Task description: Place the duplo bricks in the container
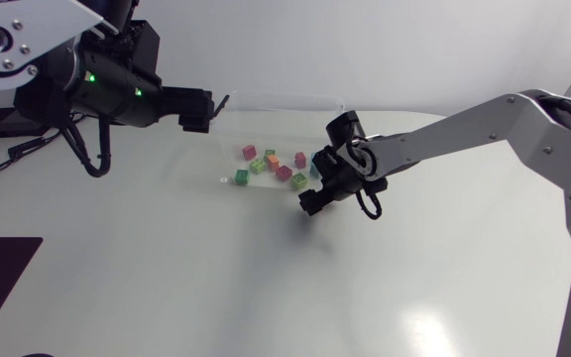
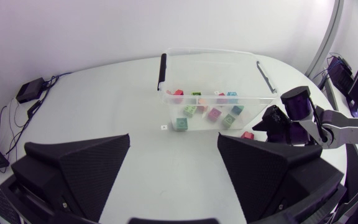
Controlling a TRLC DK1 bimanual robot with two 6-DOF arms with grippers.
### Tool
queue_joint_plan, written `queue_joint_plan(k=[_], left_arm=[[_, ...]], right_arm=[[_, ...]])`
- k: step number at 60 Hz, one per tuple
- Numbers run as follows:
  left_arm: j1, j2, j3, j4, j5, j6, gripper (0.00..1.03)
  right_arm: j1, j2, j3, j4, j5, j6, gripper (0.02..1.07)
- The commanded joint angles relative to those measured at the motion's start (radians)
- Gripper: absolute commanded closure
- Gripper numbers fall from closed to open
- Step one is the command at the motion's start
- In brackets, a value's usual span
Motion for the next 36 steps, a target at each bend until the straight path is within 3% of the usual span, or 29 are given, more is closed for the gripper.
queue_joint_plan(k=[1,7,11,15,25,36], left_arm=[[0.006,-0.018,-0.032,0.007,-0.004,-0.009,0.05],[0.009,-0.027,-0.040,0.007,-0.004,-0.004,0.05],[0.012,-0.037,-0.045,0.007,-0.004,-0.001,0.05],[0.015,-0.041,-0.049,0.007,-0.004,-0.001,0.05],[0.015,-0.055,-0.057,0.007,-0.004,-0.001,0.05],[0.015,-0.106,-0.072,0.005,-0.004,0.010,0.05]], right_arm=[[0.009,0.051,0.029,-0.003,0.010,-0.022,0.18],[0.011,0.069,0.037,-0.011,0.012,-0.025,0.34],[0.012,0.071,0.028,0.002,0.012,-0.025,0.58],[0.015,0.072,0.019,0.014,0.015,-0.025,0.76],[0.028,0.003,-0.049,0.021,0.021,-0.027,0.78],[0.029,-0.204,-0.153,-0.021,0.025,-0.022,0.78]])
